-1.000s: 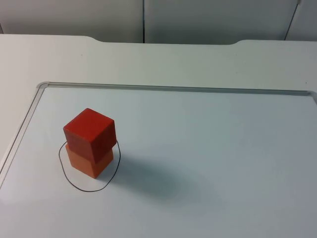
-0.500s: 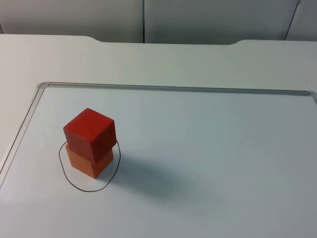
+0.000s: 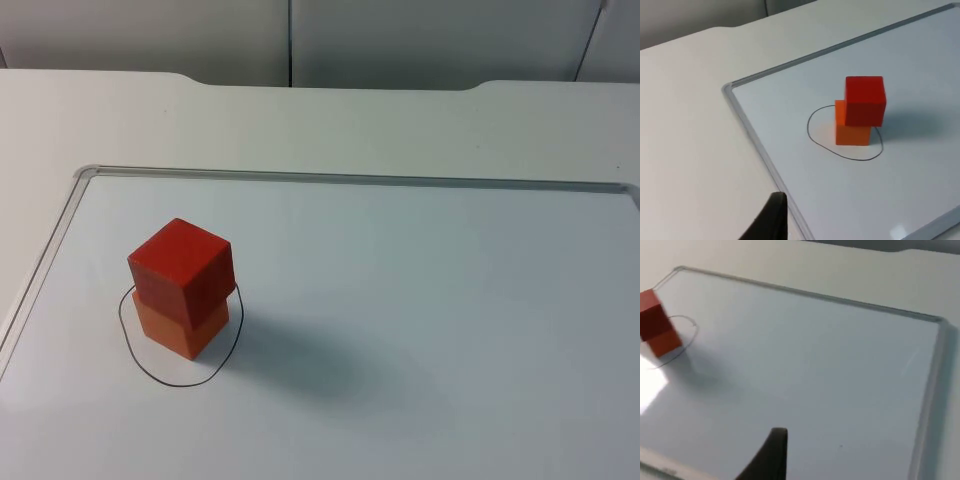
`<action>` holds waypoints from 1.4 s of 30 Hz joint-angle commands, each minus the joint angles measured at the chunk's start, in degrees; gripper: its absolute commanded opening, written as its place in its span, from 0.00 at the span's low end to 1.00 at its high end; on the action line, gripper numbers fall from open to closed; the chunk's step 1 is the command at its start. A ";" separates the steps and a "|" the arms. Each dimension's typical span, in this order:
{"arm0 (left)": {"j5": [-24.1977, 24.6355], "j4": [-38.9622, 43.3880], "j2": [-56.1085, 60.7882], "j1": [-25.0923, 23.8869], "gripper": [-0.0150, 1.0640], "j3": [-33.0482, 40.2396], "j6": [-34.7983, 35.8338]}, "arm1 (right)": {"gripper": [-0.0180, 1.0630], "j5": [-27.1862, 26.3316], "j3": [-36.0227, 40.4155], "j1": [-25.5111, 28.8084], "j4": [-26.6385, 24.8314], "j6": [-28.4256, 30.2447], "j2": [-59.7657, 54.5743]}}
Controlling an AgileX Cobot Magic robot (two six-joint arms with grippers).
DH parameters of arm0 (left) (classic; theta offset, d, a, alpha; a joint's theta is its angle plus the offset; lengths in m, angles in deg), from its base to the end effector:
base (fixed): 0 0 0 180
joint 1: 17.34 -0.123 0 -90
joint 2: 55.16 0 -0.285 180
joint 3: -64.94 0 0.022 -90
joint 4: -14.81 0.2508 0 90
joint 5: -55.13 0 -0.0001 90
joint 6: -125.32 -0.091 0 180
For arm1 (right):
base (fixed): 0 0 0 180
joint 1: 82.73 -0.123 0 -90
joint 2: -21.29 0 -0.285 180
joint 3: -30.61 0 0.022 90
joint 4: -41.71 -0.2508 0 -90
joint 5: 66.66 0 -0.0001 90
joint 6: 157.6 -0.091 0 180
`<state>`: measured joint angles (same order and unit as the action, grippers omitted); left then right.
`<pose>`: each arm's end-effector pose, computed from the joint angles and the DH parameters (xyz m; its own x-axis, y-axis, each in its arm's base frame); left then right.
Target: Pick up one cube with the left hand and another cube with the right hand. First place the cube in the right hand at the target position, then stack the cube in the left hand on top.
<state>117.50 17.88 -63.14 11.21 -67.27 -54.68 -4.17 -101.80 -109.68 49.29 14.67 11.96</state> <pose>-0.0042 0.0072 0.2789 -0.4027 0.2474 -0.8812 0.4508 0.8915 0.0443 0.0010 -0.0114 0.2803 -0.4601 -0.1521 -0.8747 -0.3261 0.9453 0.0072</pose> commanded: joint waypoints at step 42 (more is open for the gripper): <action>-0.59 -0.02 0.19 -27.37 0.99 0.20 0.33 | 0.99 -0.69 0.34 26.96 -4.17 7.30 0.28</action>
<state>117.39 17.88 -63.14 -15.97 -67.27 -54.68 -4.31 -101.80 -83.27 45.88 20.57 11.96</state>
